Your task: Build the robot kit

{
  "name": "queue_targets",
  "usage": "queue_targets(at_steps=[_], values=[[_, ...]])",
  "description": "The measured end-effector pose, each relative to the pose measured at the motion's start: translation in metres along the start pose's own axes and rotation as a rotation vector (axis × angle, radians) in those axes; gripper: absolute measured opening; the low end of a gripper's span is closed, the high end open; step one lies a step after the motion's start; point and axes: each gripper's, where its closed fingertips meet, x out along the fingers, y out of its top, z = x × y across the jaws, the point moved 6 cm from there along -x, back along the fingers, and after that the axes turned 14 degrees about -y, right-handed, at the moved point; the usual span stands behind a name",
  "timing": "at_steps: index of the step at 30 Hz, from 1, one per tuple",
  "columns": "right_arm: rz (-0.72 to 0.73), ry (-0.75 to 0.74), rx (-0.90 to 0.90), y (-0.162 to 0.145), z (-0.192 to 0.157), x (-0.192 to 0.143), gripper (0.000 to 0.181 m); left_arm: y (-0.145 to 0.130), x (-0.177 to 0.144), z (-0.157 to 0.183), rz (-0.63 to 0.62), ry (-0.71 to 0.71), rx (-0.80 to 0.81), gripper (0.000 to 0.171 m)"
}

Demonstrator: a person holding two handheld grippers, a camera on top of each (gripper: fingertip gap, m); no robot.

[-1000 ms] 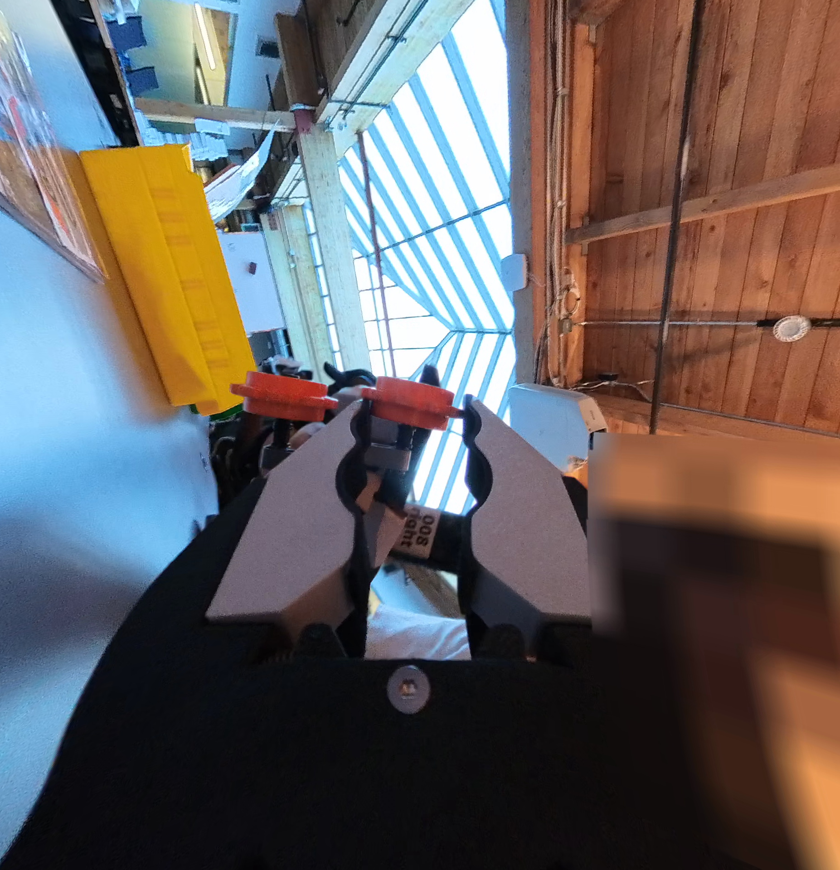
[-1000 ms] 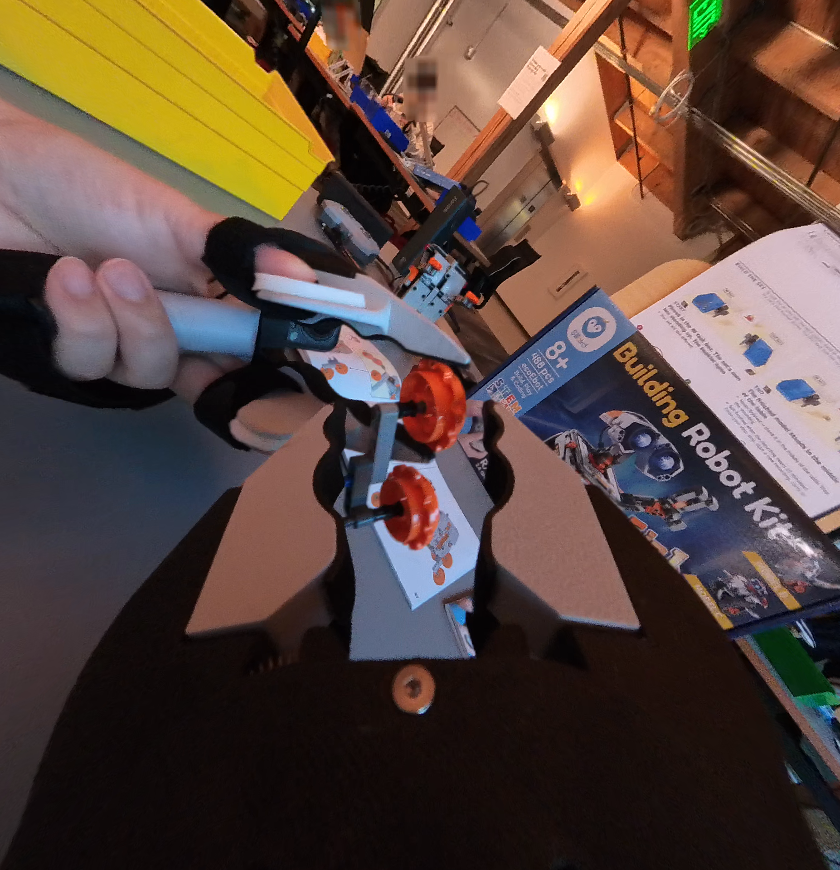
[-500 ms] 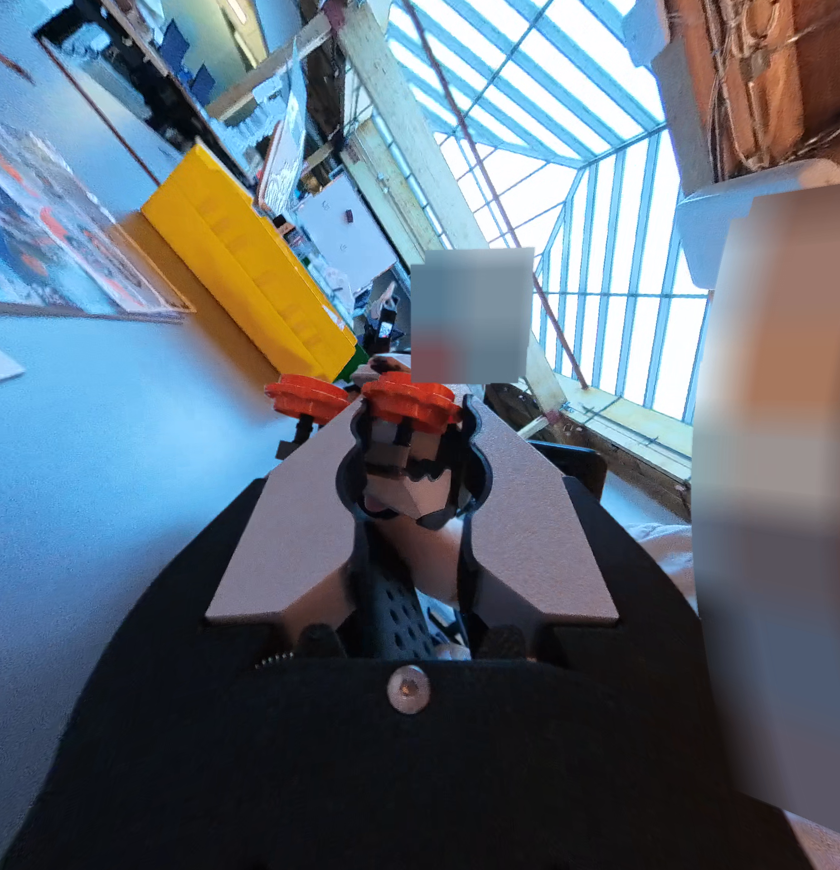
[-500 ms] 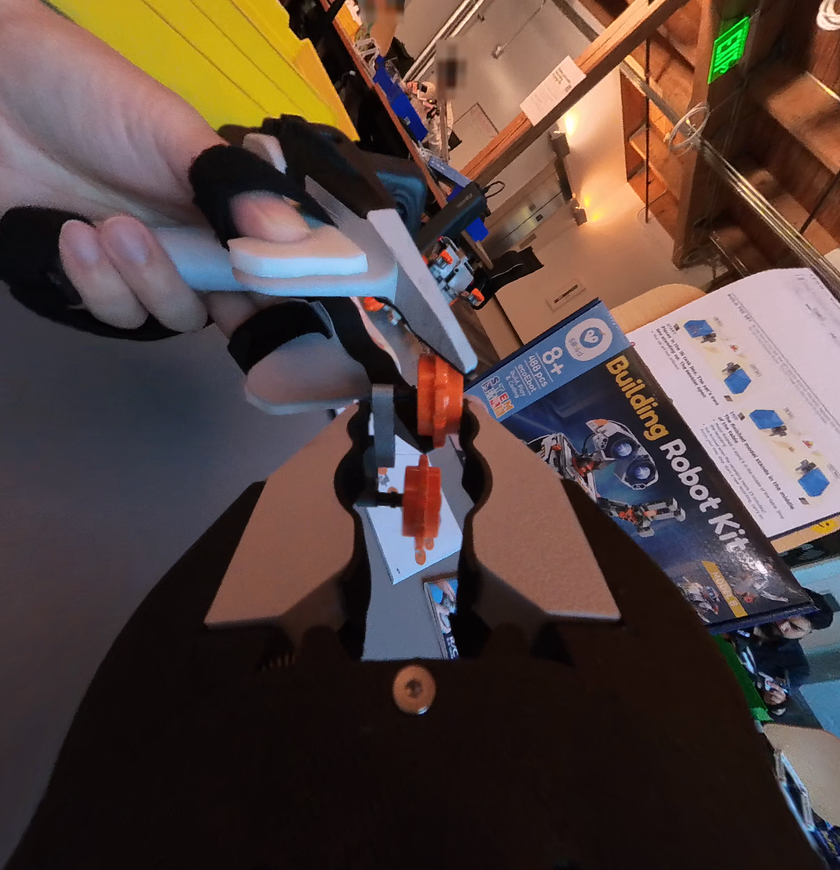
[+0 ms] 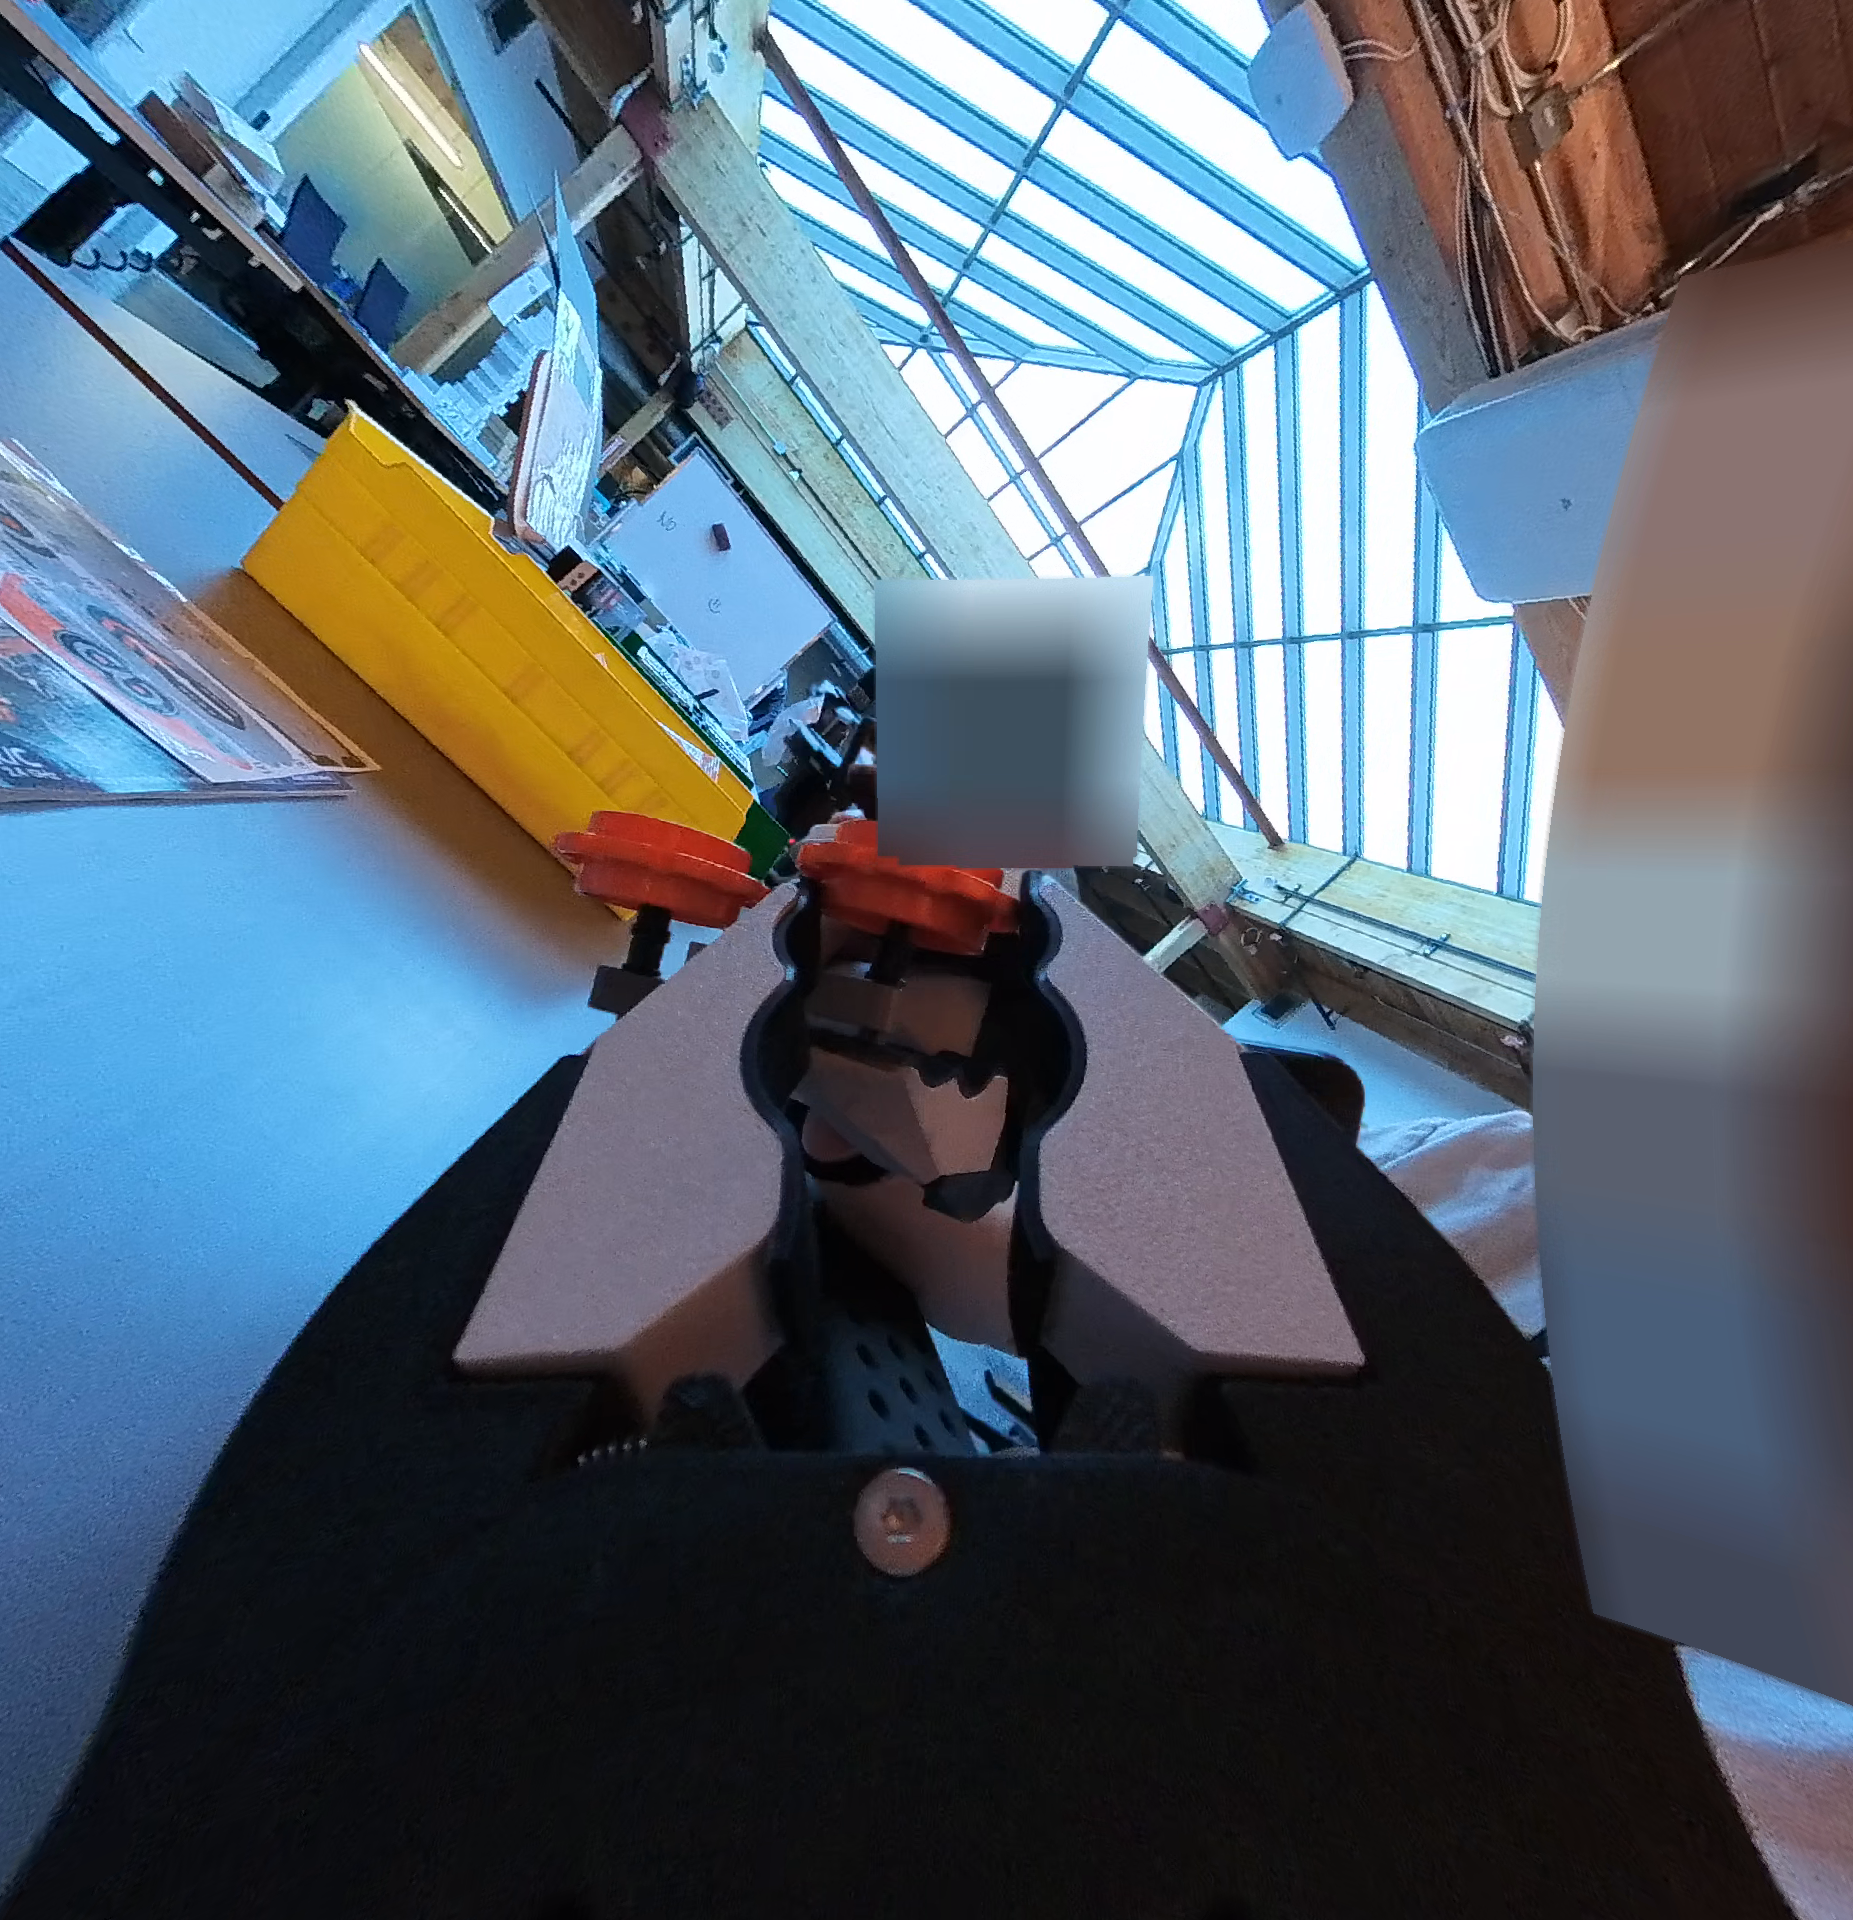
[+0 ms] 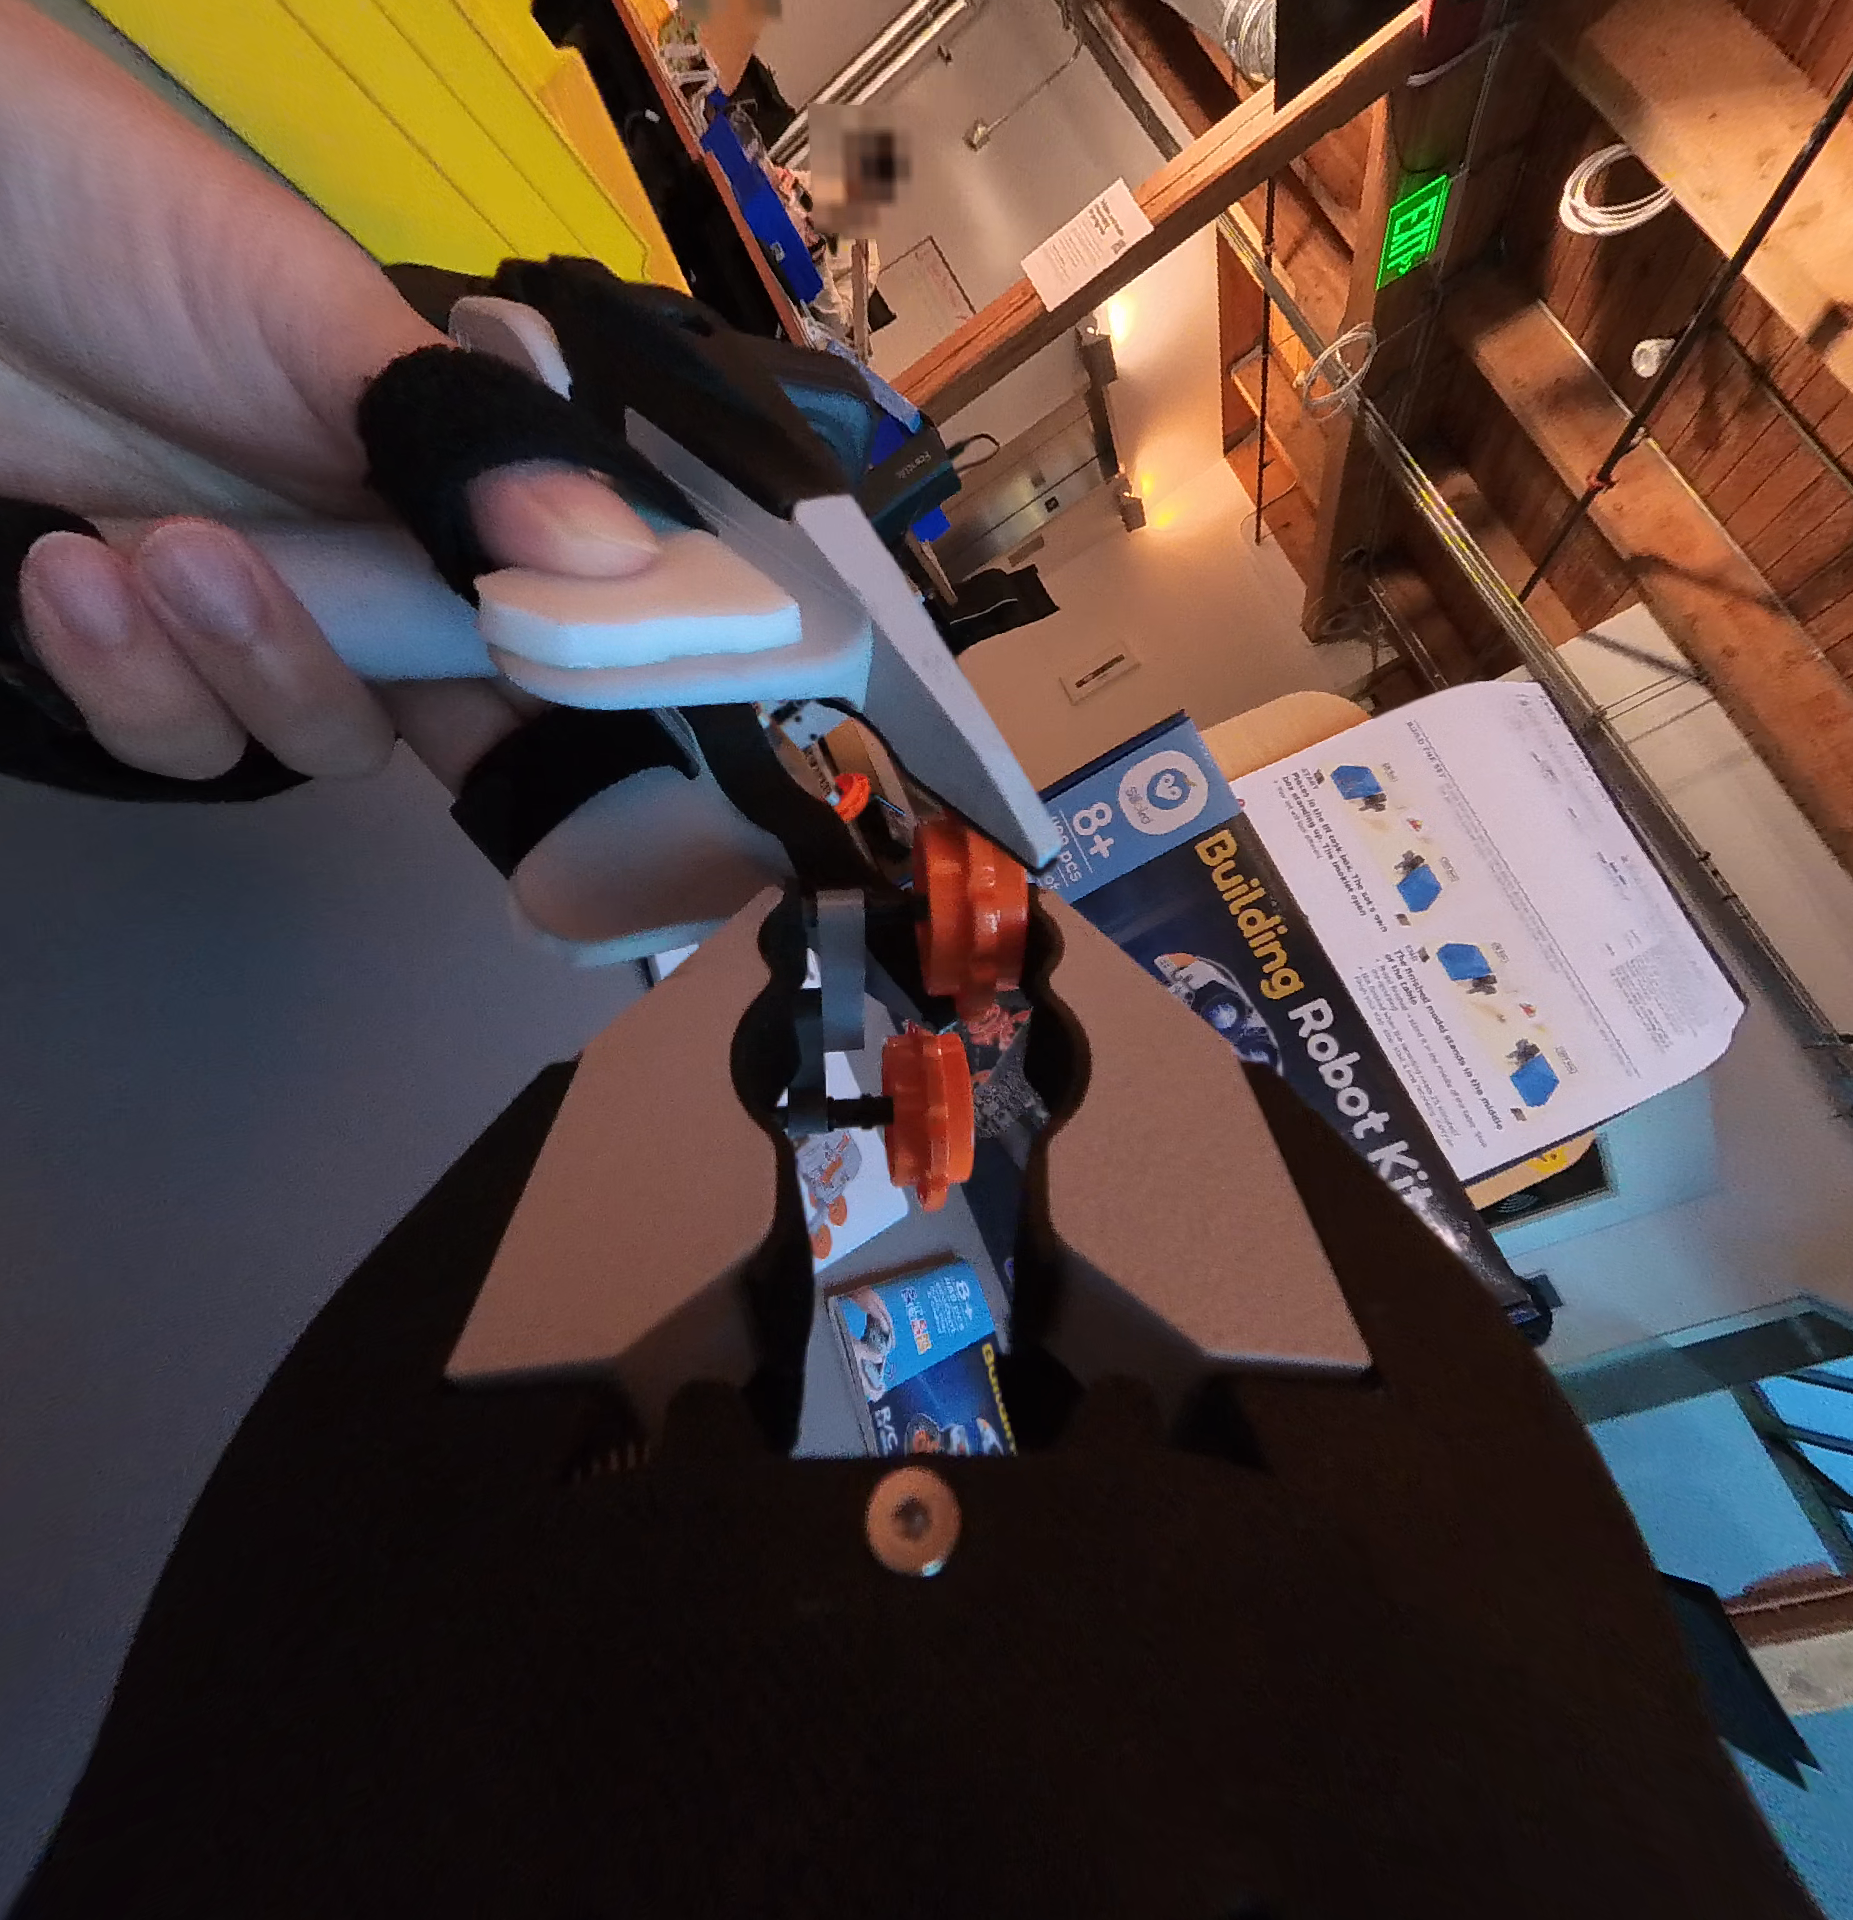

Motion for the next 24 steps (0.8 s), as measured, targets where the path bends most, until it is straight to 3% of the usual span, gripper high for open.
queue_targets(at_steps=[6,9,13,21,24], values=[[0.016,-0.004,-0.043,0.003,-0.001,-0.003,0.038,0.000,0.000,0.002,-0.035,-0.035,-0.012,0.035],[0.072,0.010,-0.058,0.007,-0.004,-0.008,0.037,0.006,-0.004,0.004,-0.037,-0.036,0.011,0.046],[0.096,0.059,-0.022,0.008,-0.009,-0.010,0.035,-0.001,-0.002,0.006,-0.169,-0.041,0.054,0.038],[0.047,0.140,0.052,0.005,-0.014,-0.007,0.039,-0.016,0.003,0.003,-0.269,-0.026,0.060,0.038],[0.027,0.127,0.108,0.005,-0.009,-0.003,0.039,-0.015,0.006,0.003,-0.170,-0.089,-0.039,0.038]])
